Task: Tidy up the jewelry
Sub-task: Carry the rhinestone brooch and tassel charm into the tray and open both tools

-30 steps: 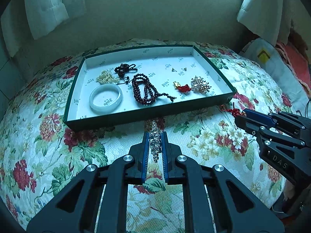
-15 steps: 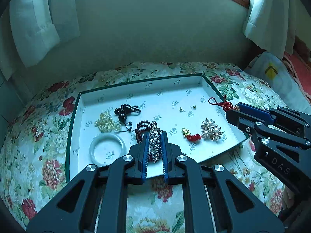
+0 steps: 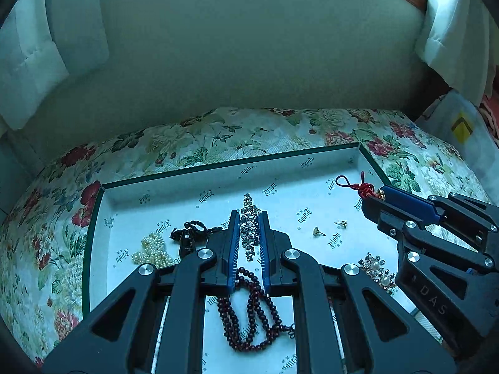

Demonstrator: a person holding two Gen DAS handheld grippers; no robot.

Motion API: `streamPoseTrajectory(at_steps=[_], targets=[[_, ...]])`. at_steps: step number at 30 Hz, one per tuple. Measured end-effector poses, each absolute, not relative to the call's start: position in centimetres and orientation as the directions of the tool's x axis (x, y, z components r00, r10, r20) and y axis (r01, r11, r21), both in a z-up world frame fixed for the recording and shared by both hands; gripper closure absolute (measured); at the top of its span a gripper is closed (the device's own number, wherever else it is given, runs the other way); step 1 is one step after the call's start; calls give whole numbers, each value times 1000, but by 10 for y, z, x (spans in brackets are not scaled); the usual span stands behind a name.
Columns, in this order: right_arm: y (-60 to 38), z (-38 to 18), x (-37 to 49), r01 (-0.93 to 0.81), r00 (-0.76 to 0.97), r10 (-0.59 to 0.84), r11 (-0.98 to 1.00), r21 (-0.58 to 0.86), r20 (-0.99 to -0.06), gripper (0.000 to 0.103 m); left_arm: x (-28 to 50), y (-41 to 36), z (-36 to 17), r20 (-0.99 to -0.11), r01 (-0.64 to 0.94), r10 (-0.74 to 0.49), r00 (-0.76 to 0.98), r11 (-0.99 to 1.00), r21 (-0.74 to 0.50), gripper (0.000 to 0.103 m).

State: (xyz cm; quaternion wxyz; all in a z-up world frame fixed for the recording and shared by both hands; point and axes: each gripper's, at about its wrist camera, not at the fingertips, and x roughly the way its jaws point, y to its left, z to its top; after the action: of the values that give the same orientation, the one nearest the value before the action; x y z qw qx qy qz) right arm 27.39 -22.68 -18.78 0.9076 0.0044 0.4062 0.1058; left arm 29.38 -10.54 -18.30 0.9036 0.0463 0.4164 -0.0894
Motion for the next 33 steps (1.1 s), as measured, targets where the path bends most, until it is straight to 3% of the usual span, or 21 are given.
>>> streamPoseTrajectory(at_steps=[33], targets=[[-224, -220, 304, -177, 595, 160, 982, 66, -788, 83, 331, -119, -222, -847, 216, -89, 524, 976, 31, 90]])
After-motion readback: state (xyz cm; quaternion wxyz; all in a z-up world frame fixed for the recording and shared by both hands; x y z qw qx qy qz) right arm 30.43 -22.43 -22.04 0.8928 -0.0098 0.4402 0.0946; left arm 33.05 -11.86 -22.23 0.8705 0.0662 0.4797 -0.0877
